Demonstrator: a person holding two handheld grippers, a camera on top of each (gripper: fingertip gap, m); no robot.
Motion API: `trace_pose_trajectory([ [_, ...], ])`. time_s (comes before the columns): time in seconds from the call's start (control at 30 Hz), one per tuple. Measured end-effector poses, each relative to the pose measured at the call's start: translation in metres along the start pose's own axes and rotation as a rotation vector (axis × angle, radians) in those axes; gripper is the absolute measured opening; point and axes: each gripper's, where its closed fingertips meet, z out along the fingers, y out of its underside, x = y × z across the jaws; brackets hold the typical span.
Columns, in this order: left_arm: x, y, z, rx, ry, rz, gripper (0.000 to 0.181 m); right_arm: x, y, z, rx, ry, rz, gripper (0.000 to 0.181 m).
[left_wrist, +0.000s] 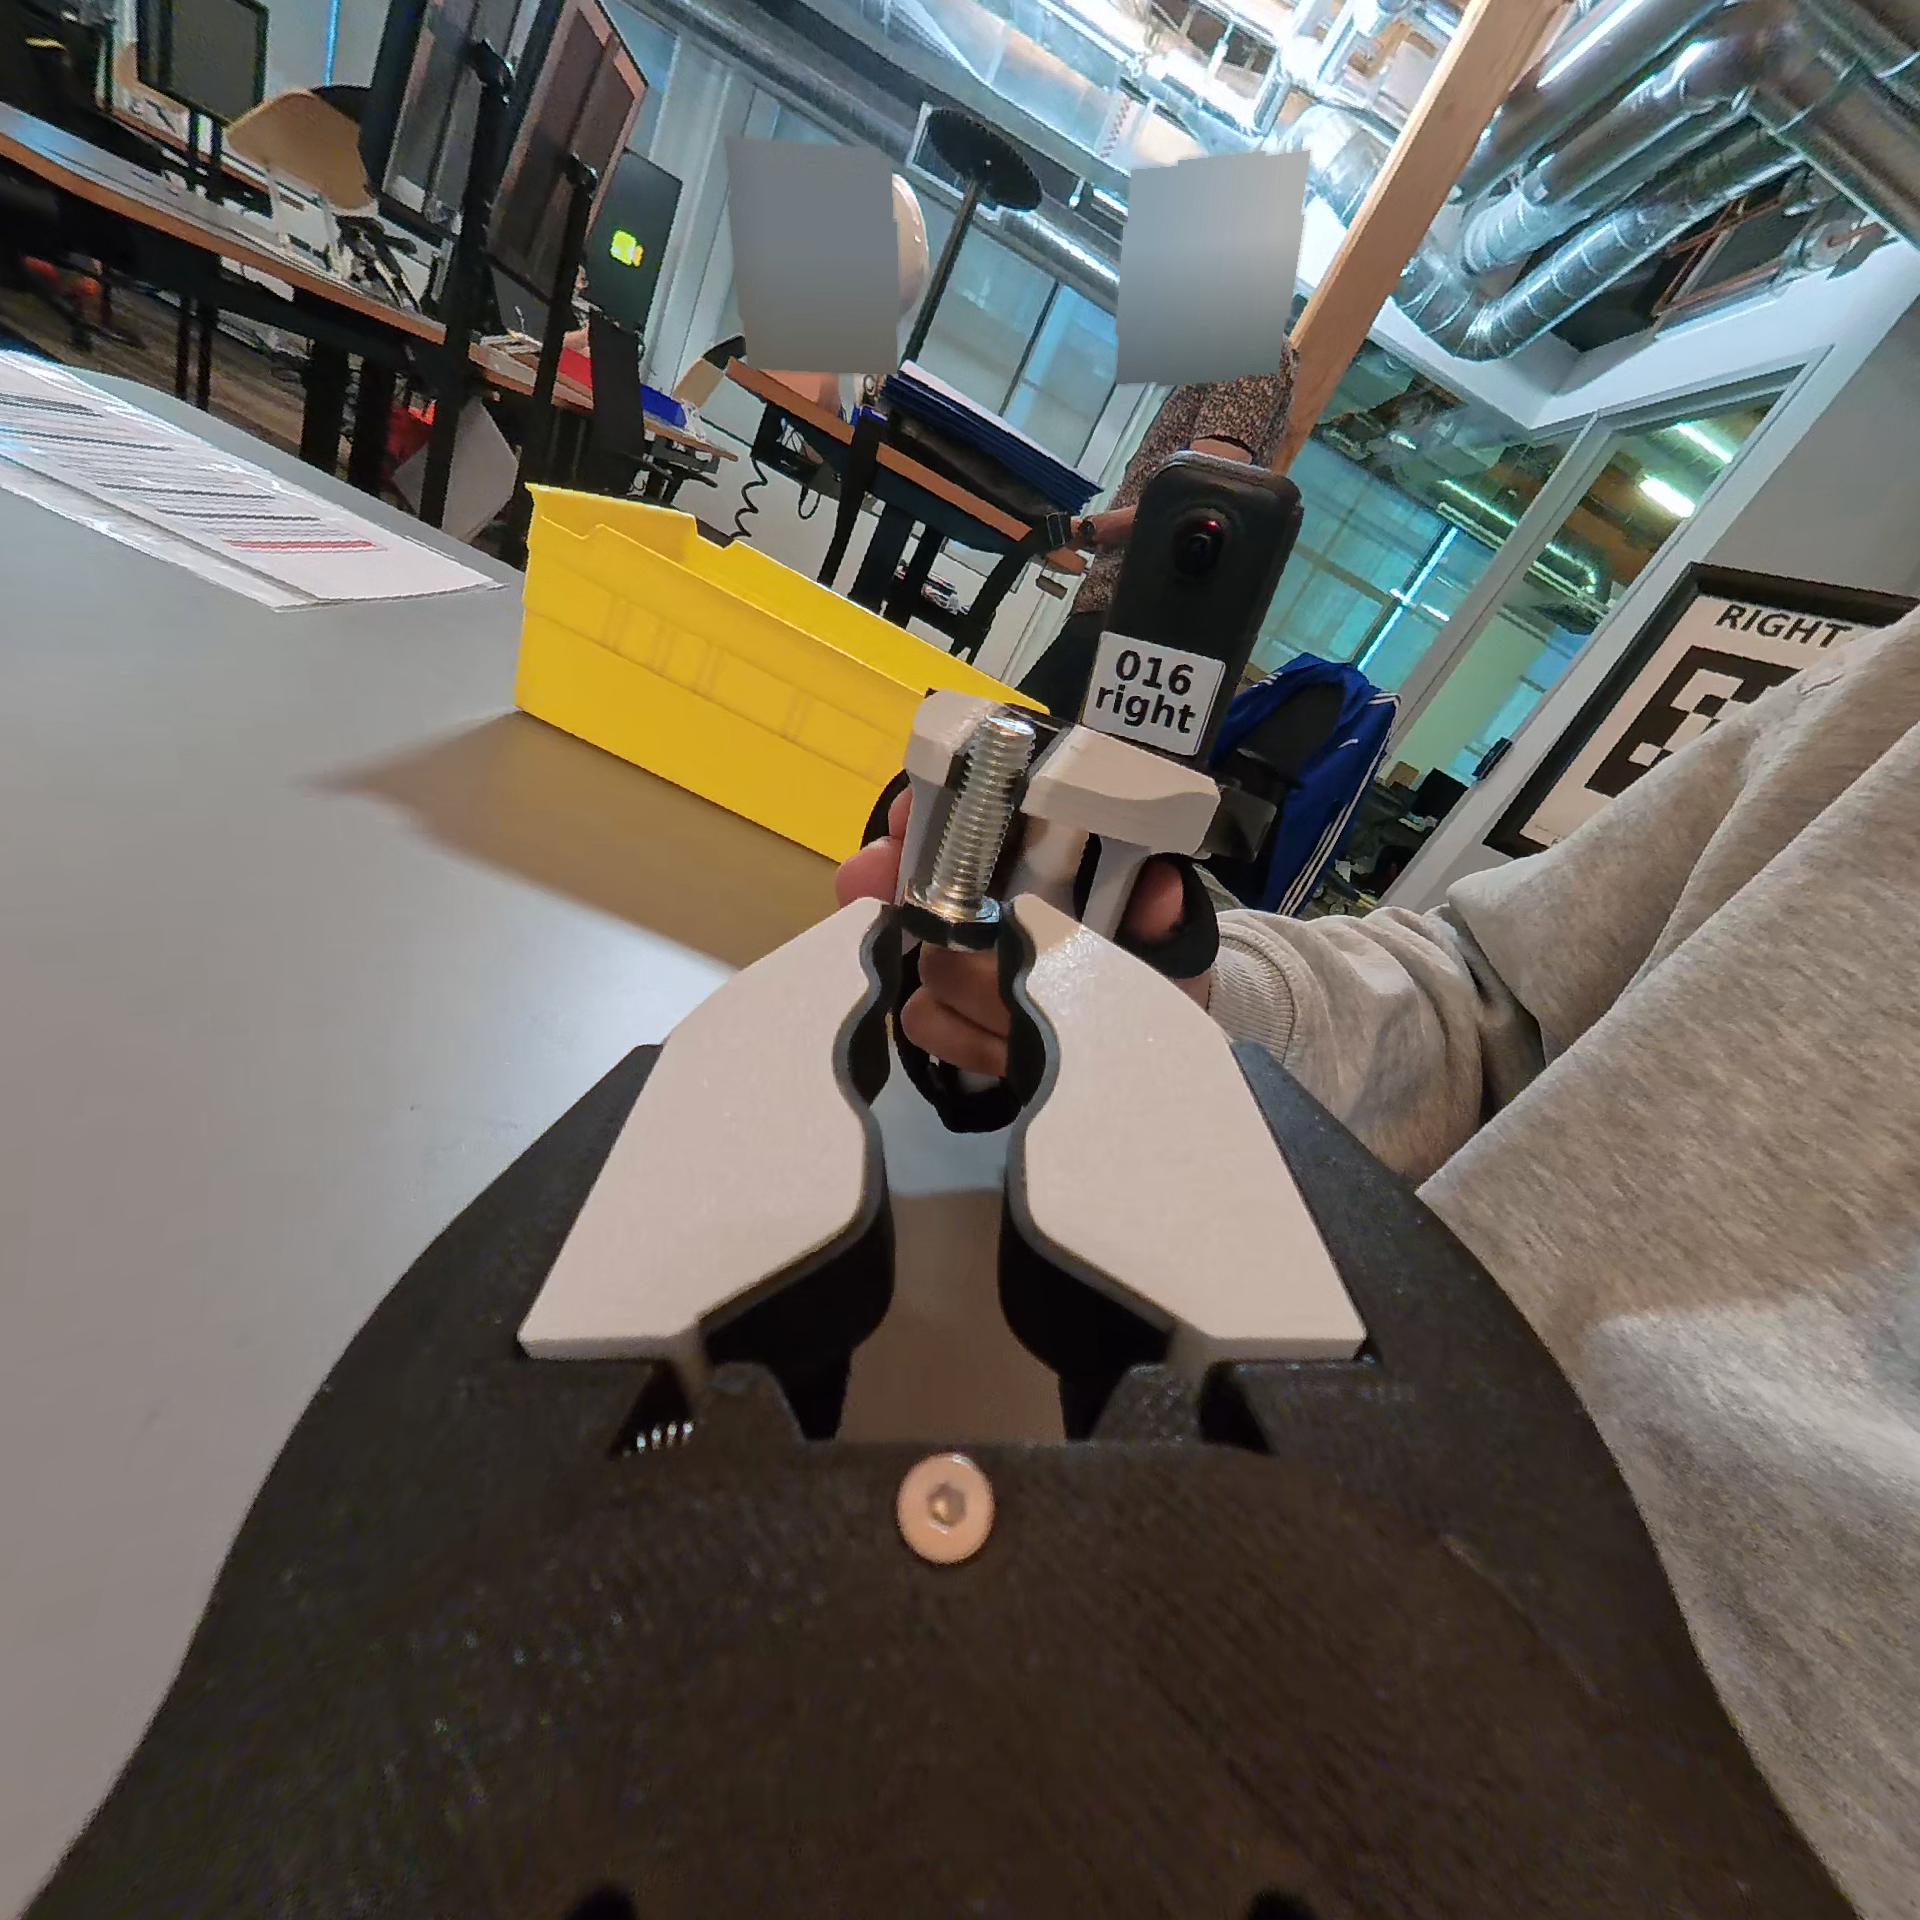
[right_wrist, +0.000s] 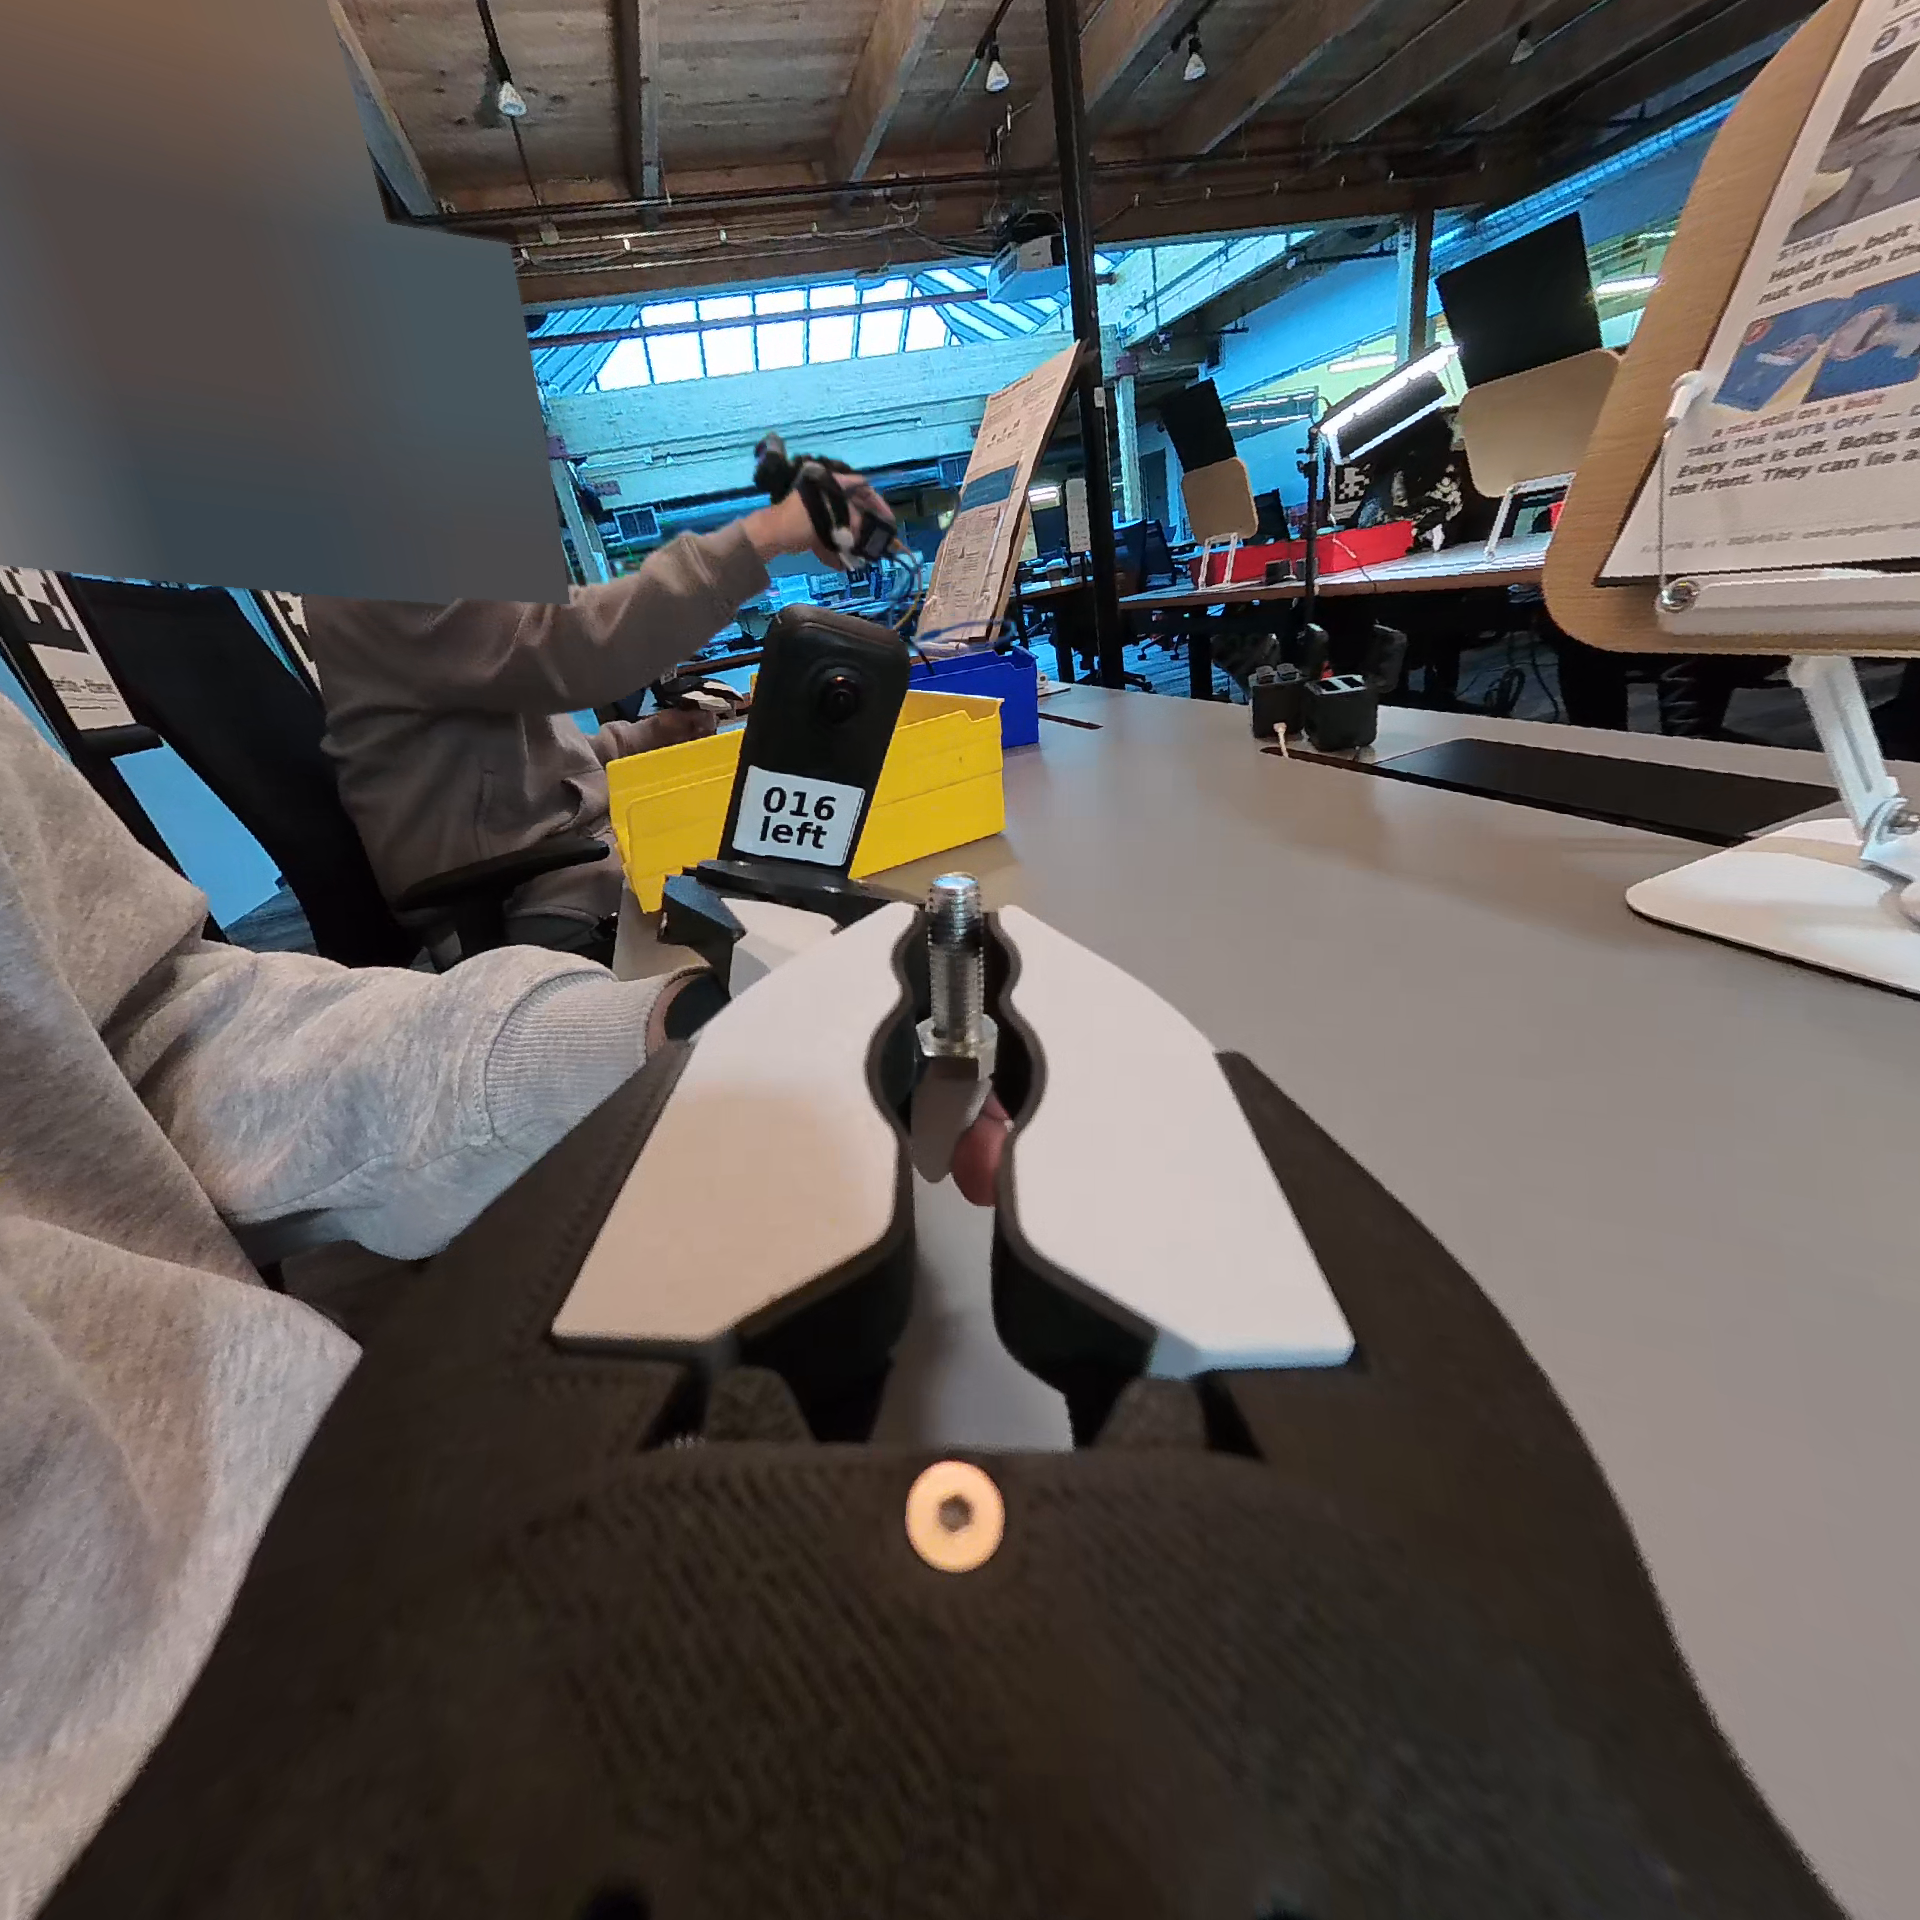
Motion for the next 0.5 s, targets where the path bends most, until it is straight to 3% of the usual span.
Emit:
trace_pose_trajectory([
  [0.27, -0.0018, 0.0002, 0.0002, 0.000, -0.017, 0.012, 0.018, 0.0027, 0.0004, -0.0008, -0.006, 0.012, 0.009, 0.009],
  [0.5, -0.0069, 0.0050, 0.0028, -0.032, -0.078, 0.083, 0.035, 0.0069, 0.0002, -0.0021, -0.005, 0.033, 0.018, 0.009],
])
